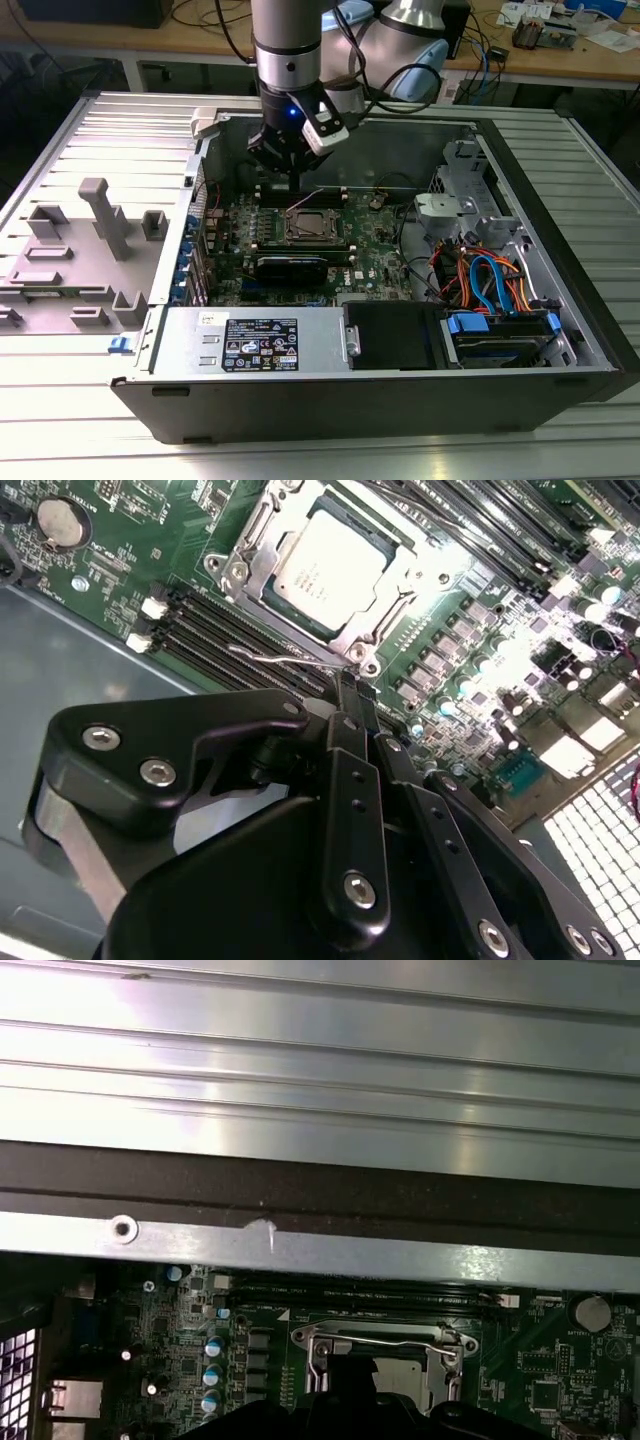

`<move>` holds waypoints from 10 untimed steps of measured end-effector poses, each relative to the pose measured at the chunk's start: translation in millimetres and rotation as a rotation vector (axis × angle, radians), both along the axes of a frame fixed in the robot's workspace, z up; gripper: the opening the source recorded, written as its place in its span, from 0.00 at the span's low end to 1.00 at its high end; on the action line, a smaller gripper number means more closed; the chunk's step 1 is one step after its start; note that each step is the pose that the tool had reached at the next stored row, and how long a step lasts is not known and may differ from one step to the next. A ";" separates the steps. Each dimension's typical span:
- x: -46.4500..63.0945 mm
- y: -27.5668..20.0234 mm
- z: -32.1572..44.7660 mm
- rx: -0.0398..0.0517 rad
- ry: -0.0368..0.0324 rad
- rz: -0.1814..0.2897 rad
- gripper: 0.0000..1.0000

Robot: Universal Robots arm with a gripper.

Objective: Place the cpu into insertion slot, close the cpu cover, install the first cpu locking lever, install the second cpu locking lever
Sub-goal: 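Install the first cpu locking lever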

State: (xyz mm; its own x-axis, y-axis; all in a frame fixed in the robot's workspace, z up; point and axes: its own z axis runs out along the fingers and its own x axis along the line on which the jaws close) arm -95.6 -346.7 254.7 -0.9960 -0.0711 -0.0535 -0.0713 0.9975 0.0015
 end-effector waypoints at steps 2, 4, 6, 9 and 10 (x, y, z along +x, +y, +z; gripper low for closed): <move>0.8 0.1 -1.6 0.0001 0.0000 -0.027 0.11; 1.0 0.1 -4.2 0.0001 0.0000 -0.041 0.11; 2.1 0.7 -7.5 -0.0024 0.0000 -0.047 0.11; 2.6 0.8 -8.1 -0.0029 0.0001 -0.055 0.11; 2.7 0.8 -8.1 -0.0029 0.0001 -0.055 0.11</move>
